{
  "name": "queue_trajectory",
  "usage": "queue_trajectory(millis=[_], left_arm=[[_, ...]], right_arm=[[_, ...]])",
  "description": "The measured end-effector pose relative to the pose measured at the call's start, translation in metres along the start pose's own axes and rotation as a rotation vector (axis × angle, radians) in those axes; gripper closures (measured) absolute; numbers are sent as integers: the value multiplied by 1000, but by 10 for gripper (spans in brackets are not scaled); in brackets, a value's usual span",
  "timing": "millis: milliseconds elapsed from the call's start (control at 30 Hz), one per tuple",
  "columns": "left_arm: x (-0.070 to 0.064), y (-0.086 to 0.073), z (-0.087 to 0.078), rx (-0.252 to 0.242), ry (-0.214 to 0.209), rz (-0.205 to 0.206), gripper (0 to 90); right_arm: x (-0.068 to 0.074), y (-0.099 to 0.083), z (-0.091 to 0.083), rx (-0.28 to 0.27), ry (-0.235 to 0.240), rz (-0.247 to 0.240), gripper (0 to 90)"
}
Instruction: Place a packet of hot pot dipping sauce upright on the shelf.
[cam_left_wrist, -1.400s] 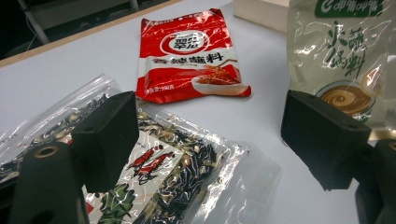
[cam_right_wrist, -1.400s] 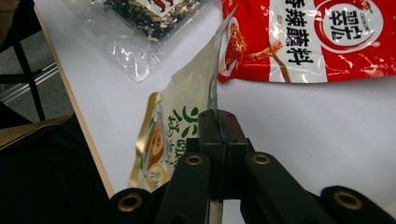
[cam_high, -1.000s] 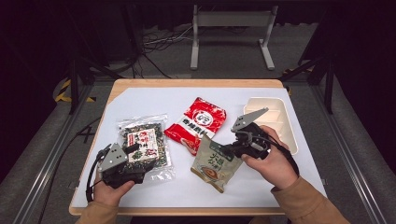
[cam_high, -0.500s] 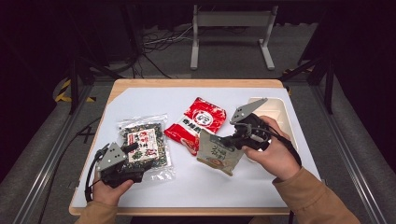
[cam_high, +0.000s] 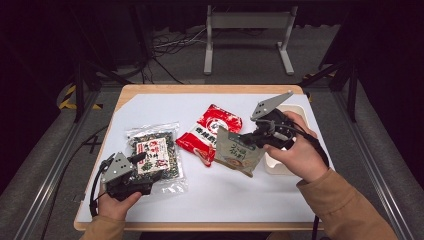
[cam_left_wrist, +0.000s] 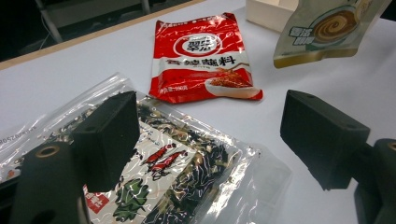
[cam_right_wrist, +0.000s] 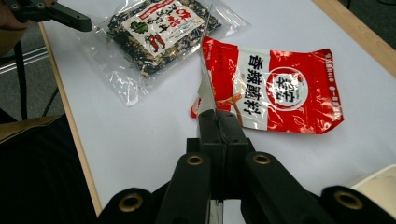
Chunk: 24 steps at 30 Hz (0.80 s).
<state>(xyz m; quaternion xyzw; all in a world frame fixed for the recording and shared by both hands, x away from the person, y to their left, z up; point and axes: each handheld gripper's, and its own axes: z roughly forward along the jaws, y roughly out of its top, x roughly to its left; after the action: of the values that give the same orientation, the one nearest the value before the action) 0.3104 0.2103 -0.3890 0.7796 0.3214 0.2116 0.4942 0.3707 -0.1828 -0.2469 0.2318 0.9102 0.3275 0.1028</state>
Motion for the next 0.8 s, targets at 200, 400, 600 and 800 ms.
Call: queue_trajectory(millis=[200, 400, 600, 800], left_arm=[[2, -1, -1, -3, 2, -20, 202], [2, -1, -2, -5, 9, -14, 202], [3, -1, -2, -6, 12, -15, 202], [5, -1, -3, -6, 14, -21, 202]], right_arm=[[-9, 2, -9, -21, -18, -3, 900], [-17, 5, -19, -33, -59, -27, 900], [-26, 7, -29, -27, -96, -42, 900], [-38, 7, -38, -29, -110, -32, 900]])
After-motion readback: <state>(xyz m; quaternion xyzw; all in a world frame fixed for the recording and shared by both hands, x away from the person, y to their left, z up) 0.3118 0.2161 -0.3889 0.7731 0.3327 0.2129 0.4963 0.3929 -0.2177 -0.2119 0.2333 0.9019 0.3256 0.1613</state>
